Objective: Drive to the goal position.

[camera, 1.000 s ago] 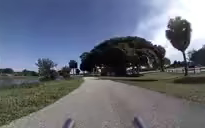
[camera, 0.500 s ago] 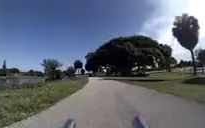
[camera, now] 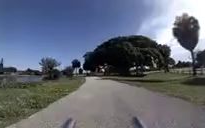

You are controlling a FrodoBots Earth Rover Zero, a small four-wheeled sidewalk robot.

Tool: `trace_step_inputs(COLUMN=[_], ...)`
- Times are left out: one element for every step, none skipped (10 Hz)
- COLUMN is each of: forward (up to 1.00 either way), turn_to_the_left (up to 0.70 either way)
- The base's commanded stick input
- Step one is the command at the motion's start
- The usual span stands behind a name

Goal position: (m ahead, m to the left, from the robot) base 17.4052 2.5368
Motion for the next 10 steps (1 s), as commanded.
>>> trace_step_inputs(forward=[0.70, 0.70, 0.70, 0.70, 0.70, 0.70, 0.70, 0.70, 0.70, 0.70], turn_to_the_left=[0.05, 0.00, 0.00, 0.00, 0.00, 0.00, 0.00, 0.00, 0.00, 0.00])
